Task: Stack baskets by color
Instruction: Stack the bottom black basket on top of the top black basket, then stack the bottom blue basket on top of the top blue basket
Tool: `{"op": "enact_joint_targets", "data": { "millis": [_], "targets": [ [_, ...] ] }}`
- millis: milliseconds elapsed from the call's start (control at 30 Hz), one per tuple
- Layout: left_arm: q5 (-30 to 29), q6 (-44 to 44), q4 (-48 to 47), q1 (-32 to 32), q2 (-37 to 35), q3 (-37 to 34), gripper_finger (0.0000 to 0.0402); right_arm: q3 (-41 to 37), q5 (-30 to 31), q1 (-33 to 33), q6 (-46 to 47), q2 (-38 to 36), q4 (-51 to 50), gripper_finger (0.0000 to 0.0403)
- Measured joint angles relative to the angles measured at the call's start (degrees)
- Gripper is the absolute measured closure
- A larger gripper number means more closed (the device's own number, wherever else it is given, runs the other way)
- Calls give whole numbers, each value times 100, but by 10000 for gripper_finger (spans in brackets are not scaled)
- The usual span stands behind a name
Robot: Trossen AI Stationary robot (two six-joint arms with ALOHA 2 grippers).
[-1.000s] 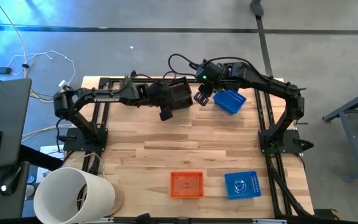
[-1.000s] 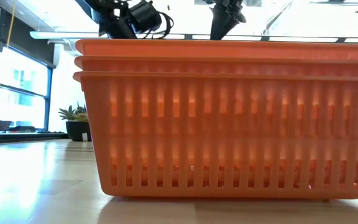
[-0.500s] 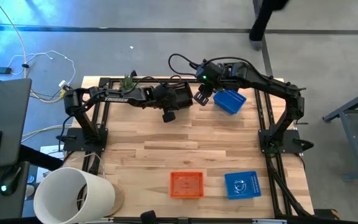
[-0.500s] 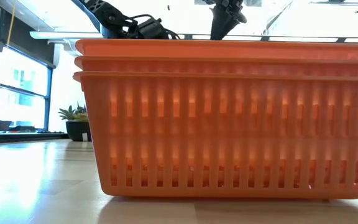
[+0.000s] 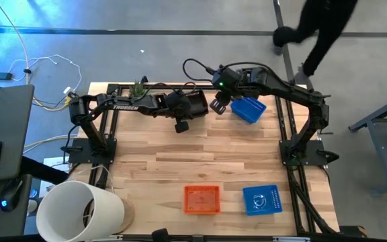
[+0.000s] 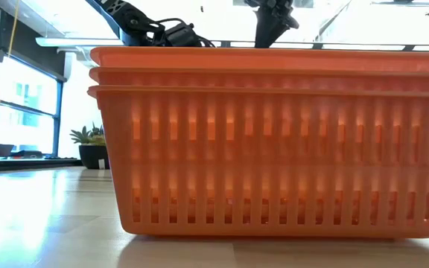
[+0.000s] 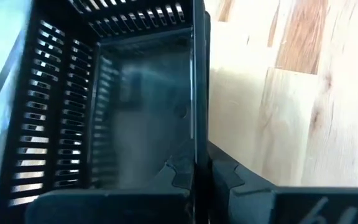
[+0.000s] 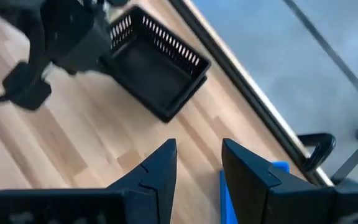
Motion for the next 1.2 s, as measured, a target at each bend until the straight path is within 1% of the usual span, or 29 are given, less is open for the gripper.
{"op": "enact_joint_targets", "data": {
  "millis": [167,367,567,633,800,967,1100,1200],
  "targets": [
    [64,41,1,0,0,0,372,-1,-230,6,132,0,-395,289],
    [129,46,6,0,0,0,321,-1,-250,80,400,0,-940,289],
    [85,44,7,-2,0,0,276,-9,-273,428,642,0,-1669,289],
    [90,46,-9,-2,-2,0,267,-133,-299,619,751,-3,-1703,289],
    [177,226,0,-17,-2,0,262,-785,-670,1017,776,-57,-1692,289],
    [179,238,20,-176,-37,29,274,-1619,-714,1256,1059,-46,-1536,289],
    [131,241,71,-322,-125,190,283,-2148,-974,1385,1151,-46,-1347,289],
    [102,243,-58,-360,-170,267,286,-2446,-1176,1483,1180,-46,-1188,289]
  ]
}}
